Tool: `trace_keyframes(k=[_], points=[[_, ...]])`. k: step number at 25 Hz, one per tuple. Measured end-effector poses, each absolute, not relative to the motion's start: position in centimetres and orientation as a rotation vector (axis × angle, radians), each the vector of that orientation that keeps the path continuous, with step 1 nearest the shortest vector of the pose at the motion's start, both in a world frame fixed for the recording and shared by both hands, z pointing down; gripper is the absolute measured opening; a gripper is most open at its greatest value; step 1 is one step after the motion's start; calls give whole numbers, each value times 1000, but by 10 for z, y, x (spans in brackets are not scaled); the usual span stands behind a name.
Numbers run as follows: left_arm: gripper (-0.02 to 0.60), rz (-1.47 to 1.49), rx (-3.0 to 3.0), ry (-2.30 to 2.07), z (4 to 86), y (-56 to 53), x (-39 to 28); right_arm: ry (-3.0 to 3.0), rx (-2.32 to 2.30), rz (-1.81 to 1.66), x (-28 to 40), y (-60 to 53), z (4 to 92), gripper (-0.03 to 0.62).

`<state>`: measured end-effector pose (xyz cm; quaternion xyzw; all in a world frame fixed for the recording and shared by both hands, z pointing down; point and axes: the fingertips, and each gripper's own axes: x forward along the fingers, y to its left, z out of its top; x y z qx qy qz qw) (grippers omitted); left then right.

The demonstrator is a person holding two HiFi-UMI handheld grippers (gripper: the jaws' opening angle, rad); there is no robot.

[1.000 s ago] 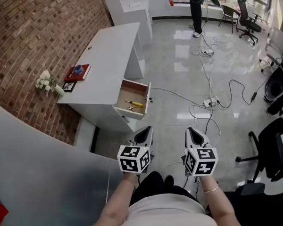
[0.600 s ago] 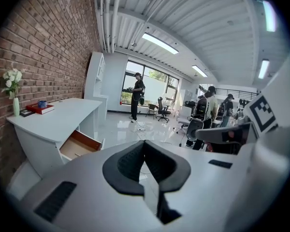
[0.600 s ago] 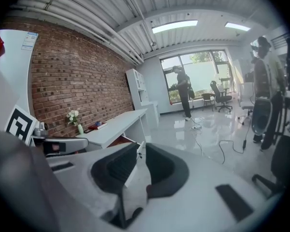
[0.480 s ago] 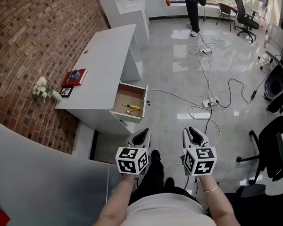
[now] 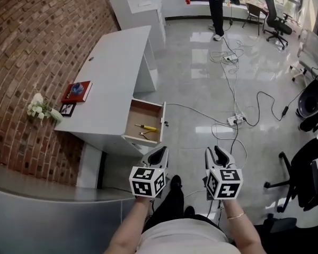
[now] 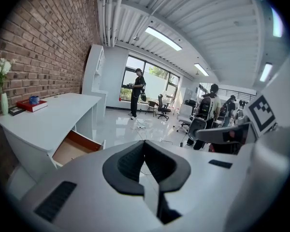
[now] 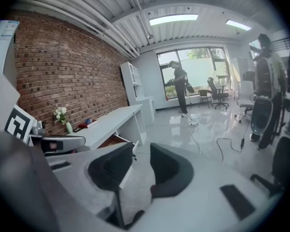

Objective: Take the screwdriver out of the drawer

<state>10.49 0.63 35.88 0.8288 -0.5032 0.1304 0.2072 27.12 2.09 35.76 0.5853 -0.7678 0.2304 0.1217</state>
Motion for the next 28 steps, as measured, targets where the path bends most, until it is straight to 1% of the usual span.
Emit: trace_keyframes(k=[12, 17, 28], points=[[-6, 331, 2271, -1391, 365, -93, 58, -2197, 1686, 702, 223, -81, 365, 100], [-6, 321, 2261, -1388, 369, -124, 42, -2177, 1718, 720, 213, -111, 367, 100], [-6, 321, 2241, -1399, 376, -159, 26, -2167, 1689, 722, 196, -147, 371, 100]])
